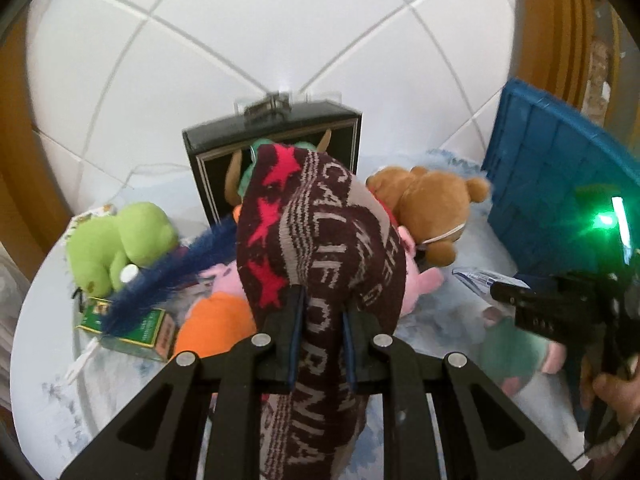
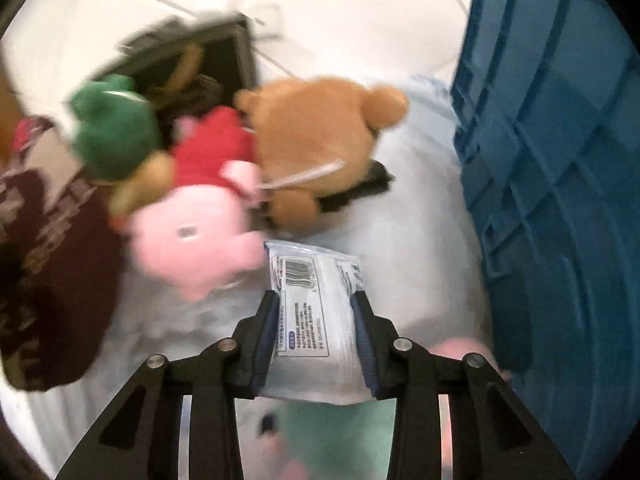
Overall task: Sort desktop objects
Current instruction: 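Grasp the maroon CALIFORNIA beanie with the left tool while the right tool grasps the white packet, then lift the beanie and white packet and carry them over the blue bin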
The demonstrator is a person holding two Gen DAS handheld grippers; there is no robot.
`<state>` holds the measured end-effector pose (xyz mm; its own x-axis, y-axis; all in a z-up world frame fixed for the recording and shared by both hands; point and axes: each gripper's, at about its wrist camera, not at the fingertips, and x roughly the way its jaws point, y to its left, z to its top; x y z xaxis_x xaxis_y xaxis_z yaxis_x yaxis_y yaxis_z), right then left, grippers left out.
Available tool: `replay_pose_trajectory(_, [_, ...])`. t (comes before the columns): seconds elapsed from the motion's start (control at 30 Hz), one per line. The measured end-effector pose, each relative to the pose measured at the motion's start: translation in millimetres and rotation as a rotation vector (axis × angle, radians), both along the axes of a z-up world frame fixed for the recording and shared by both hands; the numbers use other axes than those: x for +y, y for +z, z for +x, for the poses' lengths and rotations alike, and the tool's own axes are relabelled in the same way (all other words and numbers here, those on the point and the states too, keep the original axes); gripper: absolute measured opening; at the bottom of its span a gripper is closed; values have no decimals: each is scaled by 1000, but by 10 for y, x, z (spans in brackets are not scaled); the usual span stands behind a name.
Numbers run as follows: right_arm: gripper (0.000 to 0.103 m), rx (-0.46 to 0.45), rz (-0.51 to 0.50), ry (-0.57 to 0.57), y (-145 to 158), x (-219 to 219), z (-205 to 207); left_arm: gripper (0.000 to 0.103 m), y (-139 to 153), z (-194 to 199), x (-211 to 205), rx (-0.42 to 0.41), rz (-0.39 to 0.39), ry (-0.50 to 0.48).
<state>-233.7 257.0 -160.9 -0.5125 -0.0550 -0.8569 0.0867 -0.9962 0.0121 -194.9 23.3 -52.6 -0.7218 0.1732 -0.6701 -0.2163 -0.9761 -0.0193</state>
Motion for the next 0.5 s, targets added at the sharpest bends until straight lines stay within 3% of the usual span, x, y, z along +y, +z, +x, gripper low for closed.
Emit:
replay_pose_trajectory(0.23, [36, 201, -8, 79, 822, -407, 560, 17, 454, 553, 15, 111, 10, -25])
replay_pose_trajectory(0.5, [36, 421, -5, 49, 1693, -314, 1346, 17, 955, 1043, 214, 237, 28, -99])
